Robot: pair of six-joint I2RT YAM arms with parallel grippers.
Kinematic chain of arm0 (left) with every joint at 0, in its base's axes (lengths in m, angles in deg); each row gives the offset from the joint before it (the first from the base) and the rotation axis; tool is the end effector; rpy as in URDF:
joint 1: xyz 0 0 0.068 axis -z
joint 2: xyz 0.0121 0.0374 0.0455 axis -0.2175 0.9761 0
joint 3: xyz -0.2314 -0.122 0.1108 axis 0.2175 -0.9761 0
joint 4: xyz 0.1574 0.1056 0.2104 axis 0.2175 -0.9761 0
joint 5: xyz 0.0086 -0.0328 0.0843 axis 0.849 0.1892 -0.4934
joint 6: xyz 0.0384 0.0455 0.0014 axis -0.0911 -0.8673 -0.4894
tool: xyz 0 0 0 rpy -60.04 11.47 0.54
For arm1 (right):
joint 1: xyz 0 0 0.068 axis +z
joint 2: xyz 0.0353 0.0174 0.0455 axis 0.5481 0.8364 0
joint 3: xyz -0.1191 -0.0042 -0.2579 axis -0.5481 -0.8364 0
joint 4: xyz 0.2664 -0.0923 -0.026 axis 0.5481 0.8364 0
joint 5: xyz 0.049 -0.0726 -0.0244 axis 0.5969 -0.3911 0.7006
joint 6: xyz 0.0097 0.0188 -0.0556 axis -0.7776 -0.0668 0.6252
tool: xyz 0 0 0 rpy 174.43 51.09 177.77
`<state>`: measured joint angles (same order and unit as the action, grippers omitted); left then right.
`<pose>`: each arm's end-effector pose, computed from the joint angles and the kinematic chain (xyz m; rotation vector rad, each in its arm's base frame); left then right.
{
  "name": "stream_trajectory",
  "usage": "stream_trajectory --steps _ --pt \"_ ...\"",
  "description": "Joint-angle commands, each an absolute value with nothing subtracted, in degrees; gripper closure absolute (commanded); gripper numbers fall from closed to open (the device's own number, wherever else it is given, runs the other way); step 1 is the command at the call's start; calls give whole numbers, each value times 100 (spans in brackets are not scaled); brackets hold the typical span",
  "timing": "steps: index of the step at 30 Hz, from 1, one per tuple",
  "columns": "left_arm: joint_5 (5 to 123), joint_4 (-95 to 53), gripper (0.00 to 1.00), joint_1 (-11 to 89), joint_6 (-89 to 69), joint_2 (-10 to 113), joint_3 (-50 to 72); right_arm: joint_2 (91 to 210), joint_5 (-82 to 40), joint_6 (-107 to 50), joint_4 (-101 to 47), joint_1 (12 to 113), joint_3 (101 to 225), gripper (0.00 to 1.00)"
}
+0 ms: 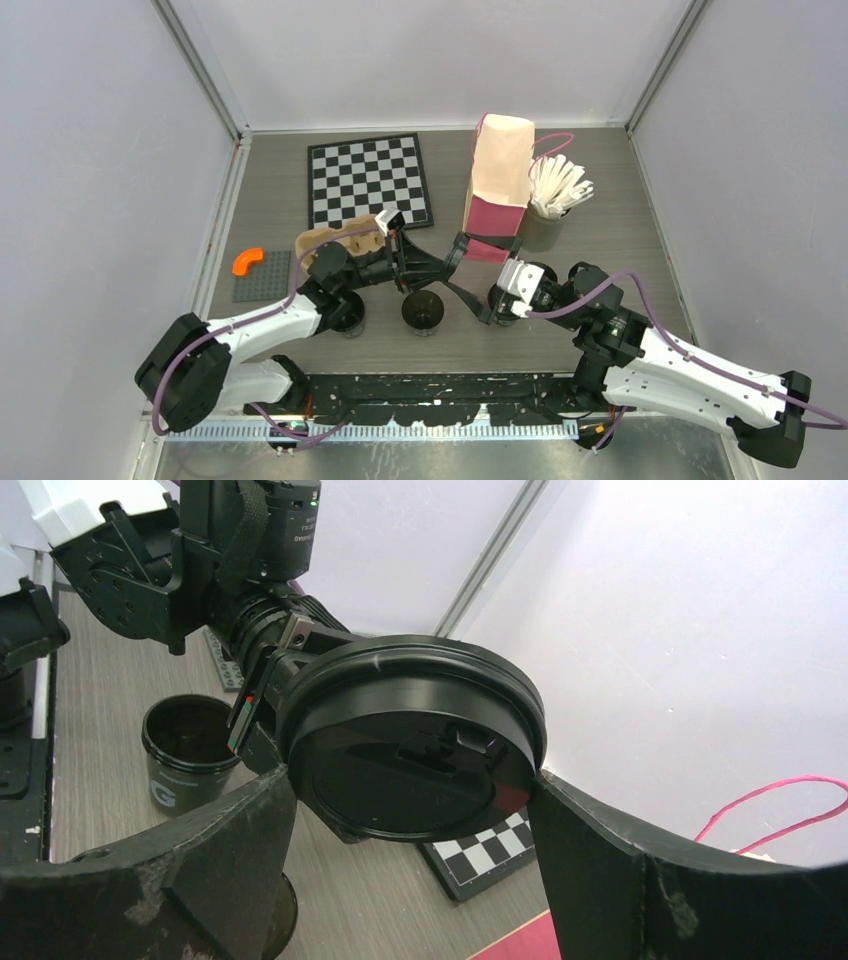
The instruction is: Pack the takeout coffee
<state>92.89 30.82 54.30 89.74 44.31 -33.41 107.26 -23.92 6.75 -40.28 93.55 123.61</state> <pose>0.1807 -0.1964 0.2667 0.3971 -1.9430 2.3949 0.0895 0.1647 0.3576 -1.0278 0.9467 0.5234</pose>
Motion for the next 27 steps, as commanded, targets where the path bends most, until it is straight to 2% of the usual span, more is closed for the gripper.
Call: stream_trajectory --steps 1,6,11,13,15,18,20,23,27 --pt "9244 3125 89 5594 8724 4550 -3124 10690 -2330 720 -4073 9373 12632 13" --pt "9016 3125 81 5624 8645 4445 -3291 10609 -2406 640 -3940 9379 12609 15" --pt "8450 2716 59 5596 8242 3922 -3609 10507 -2726 381 -3756 9378 12541 15" --pt "8321 2183 54 5501 7781 3603 -3613 10454 -2855 114 -3672 9371 12497 15" --pt "8197 1383 51 5343 7290 3189 -3556 10429 -3118 -176 -3471 9375 12528 17" --pt "7890 -961 43 5069 6101 2311 -3133 10489 -3465 -997 -3060 9374 12706 19" --pt "7455 -2704 33 4877 5062 1873 -2482 10592 -3677 -1508 -2545 9379 12934 20" --pt "6195 -4963 16 4830 3562 1489 -1458 10852 -3988 -2347 -1819 9377 13293 22" --pt "4833 -6641 1 4825 2313 1334 -593 11377 -4267 -3388 -678 9376 13898 24"
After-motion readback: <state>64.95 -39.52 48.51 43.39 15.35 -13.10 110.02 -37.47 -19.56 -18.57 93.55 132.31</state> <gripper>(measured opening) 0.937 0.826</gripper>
